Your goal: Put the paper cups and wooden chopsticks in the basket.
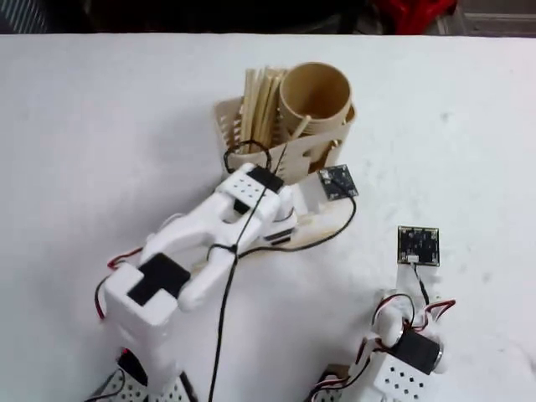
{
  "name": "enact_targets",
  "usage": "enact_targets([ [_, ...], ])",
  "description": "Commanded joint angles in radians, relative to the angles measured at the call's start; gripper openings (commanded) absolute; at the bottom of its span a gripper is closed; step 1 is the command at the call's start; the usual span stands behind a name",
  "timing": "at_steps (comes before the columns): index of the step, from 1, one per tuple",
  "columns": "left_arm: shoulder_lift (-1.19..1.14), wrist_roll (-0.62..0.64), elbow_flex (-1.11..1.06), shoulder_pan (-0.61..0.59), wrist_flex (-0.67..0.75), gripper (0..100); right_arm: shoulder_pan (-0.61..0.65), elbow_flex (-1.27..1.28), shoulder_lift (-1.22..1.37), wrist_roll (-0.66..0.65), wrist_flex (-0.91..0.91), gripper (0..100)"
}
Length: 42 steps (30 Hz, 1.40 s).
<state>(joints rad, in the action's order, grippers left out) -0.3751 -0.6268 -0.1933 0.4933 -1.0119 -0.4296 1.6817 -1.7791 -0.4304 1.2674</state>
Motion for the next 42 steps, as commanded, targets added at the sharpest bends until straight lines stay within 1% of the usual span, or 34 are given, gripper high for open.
enact_targets([
  [1, -0.061, 0.009, 0.089, -0.027, -0.012, 15, -0.004, 0.009, -0.018, 0.006, 0.002, 1.8],
  [6, -0.120, 0.012, 0.181, -0.021, -0.115, 15, -0.004, 0.009, -0.018, 0.006, 0.002, 1.8],
  [11, -0.122, 0.008, 0.180, -0.001, -0.138, 4, -0.004, 0.009, -0.018, 0.006, 0.002, 1.8],
  [15, -0.120, 0.008, 0.164, 0.045, -0.170, 3, -0.004, 0.009, -0.018, 0.006, 0.002, 1.8],
  [21, -0.007, 0.006, 0.055, 0.096, -0.153, 3, -0.004, 0.009, -0.018, 0.006, 0.002, 1.8],
  [26, 0.137, 0.006, -0.064, 0.094, -0.089, 3, -0.004, 0.009, -0.018, 0.006, 0.002, 1.8],
  [29, 0.182, 0.008, -0.103, 0.091, -0.046, 3, -0.004, 0.009, -0.018, 0.006, 0.002, 1.8],
  [31, 0.180, 0.008, -0.101, 0.079, -0.029, 4, -0.004, 0.009, -0.018, 0.006, 0.002, 1.8],
  [35, 0.137, 0.008, -0.092, 0.045, -0.006, 10, -0.004, 0.009, -0.018, 0.006, 0.002, 1.8],
  [42, -0.001, 0.008, -0.006, 0.045, -0.014, 10, -0.004, 0.009, -0.018, 0.006, 0.002, 1.8],
])
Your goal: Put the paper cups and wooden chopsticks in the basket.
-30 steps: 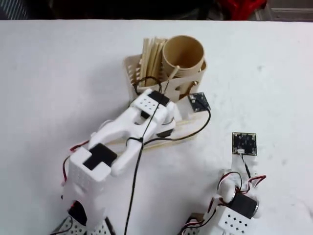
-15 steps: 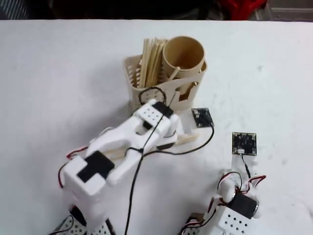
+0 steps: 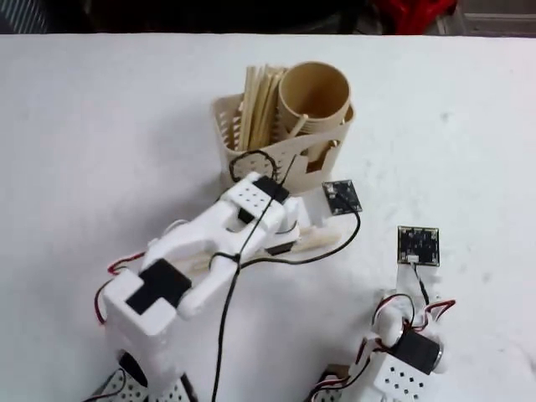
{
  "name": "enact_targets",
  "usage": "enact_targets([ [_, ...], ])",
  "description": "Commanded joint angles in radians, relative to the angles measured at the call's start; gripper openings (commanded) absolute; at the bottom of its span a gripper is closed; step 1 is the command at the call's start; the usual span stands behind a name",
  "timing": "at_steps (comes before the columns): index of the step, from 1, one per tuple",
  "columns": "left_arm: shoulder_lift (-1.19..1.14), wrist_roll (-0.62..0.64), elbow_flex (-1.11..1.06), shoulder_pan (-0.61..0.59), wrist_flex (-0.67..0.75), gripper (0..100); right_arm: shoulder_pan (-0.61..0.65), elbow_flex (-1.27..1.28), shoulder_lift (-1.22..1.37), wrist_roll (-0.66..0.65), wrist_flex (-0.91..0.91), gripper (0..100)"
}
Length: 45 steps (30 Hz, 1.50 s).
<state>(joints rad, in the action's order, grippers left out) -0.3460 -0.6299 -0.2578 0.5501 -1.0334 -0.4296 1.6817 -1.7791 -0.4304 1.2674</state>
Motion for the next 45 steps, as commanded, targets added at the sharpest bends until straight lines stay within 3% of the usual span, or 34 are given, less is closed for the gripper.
enact_targets([
  [1, -0.045, 0.011, 0.077, -0.012, -0.012, 10, -0.004, 0.009, -0.018, 0.006, 0.002, 1.8],
  [7, -0.047, 0.009, 0.138, -0.010, -0.072, 2, -0.004, 0.009, -0.018, 0.006, 0.002, 1.8],
  [10, 0.041, 0.018, 0.129, -0.007, -0.081, 2, -0.004, 0.009, -0.018, 0.006, 0.002, 1.8],
  [17, 0.433, 0.028, 0.157, -0.004, -0.224, 2, -0.004, 0.009, -0.018, 0.006, 0.002, 1.8],
  [23, 0.797, 0.147, 0.262, -0.010, -0.267, 2, -0.004, 0.009, -0.018, 0.006, 0.002, 1.8],
  [29, 0.937, 0.238, 0.276, -0.027, -0.041, 2, -0.004, 0.009, -0.018, 0.006, 0.002, 1.8],
  [37, 0.935, 0.407, 0.104, -0.143, 0.600, 2, -0.004, 0.009, -0.018, 0.006, 0.002, 1.8],
  [45, 0.935, 0.410, -0.063, -0.197, 0.674, 2, -0.004, 0.009, -0.018, 0.006, 0.002, 1.8],
])
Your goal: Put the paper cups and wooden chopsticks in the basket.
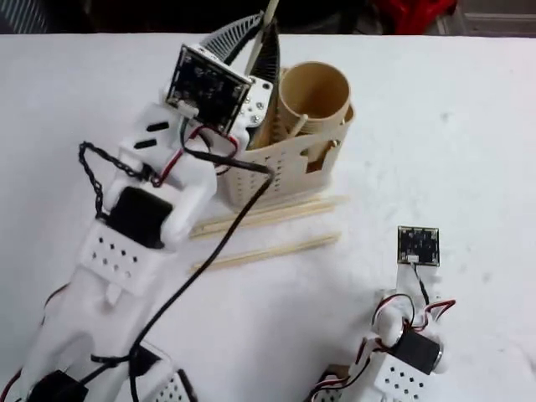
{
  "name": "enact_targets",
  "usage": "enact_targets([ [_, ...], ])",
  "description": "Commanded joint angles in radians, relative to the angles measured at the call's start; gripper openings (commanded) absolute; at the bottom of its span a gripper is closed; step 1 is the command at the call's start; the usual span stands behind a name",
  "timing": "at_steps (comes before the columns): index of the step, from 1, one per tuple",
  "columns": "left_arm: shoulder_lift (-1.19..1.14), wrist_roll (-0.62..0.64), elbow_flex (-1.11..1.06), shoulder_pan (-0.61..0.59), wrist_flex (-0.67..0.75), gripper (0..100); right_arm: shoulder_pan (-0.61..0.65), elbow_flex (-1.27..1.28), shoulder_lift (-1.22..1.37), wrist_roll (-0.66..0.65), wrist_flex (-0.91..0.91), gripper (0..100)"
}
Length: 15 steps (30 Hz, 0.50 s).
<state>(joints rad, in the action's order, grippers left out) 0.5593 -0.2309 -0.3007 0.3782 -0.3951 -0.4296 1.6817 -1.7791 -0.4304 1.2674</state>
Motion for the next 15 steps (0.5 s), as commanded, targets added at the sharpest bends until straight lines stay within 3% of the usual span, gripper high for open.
enact_targets([
  [1, 0.030, 0.011, -0.034, -0.036, 0.031, 2, -0.004, 0.009, -0.018, 0.006, 0.002, 1.8],
  [7, 0.039, 0.012, -0.121, -0.071, 0.028, 12, -0.004, 0.009, -0.018, 0.006, 0.002, 1.8],
  [10, 0.041, 0.012, -0.129, -0.076, 0.025, 10, -0.004, 0.009, -0.018, 0.006, 0.002, 1.8],
  [15, 0.041, 0.005, -0.081, -0.033, -0.157, 7, -0.004, 0.009, -0.018, 0.006, 0.002, 1.8],
])
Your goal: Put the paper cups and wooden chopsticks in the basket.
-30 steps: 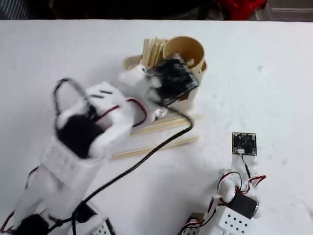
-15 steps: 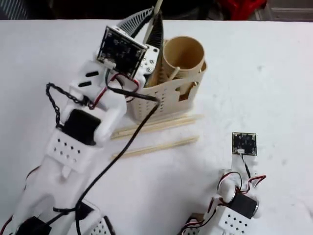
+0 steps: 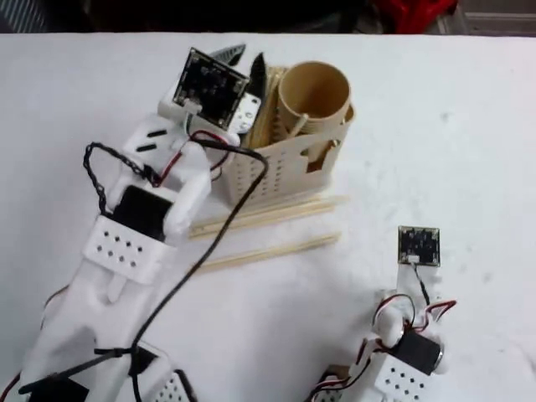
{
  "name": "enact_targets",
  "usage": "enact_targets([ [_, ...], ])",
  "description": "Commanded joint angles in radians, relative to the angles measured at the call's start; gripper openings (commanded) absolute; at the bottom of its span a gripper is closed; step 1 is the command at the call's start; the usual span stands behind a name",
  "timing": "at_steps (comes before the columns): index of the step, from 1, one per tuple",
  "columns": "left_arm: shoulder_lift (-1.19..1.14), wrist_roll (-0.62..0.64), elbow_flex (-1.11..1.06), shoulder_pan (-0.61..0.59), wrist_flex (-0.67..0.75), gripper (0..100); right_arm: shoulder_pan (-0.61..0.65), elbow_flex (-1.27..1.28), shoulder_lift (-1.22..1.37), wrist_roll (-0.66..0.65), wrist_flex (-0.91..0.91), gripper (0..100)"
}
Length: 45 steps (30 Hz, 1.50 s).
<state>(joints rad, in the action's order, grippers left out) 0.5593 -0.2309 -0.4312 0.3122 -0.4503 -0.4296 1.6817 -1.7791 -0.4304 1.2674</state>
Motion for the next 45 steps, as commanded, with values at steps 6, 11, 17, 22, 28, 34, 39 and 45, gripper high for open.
enact_targets([
  [6, 0.031, -0.068, 0.055, 0.171, -0.471, 7, -0.004, 0.009, -0.018, 0.006, 0.002, 1.8],
  [11, 0.028, -0.278, -0.041, 0.294, -0.585, 7, -0.004, 0.009, -0.018, 0.006, 0.002, 1.8],
  [17, -0.019, -0.400, -0.275, 0.325, -0.450, 7, -0.004, 0.009, -0.018, 0.006, 0.002, 1.8],
  [22, -0.162, -0.427, -0.284, 0.294, -0.387, 7, -0.004, 0.009, -0.018, 0.006, 0.002, 1.8],
  [28, -0.251, -0.428, -0.238, 0.298, -0.387, 7, -0.004, 0.009, -0.018, 0.006, 0.002, 1.8],
  [34, -0.504, -0.474, -0.117, 0.275, -0.430, 7, -0.004, 0.009, -0.018, 0.006, 0.002, 1.8],
  [39, -0.694, -0.488, 0.066, 0.263, -0.578, 10, -0.004, 0.009, -0.018, 0.006, 0.002, 1.8],
  [45, -0.769, -0.532, 0.115, 0.263, -0.621, 14, -0.004, 0.009, -0.018, 0.006, 0.002, 1.8],
])
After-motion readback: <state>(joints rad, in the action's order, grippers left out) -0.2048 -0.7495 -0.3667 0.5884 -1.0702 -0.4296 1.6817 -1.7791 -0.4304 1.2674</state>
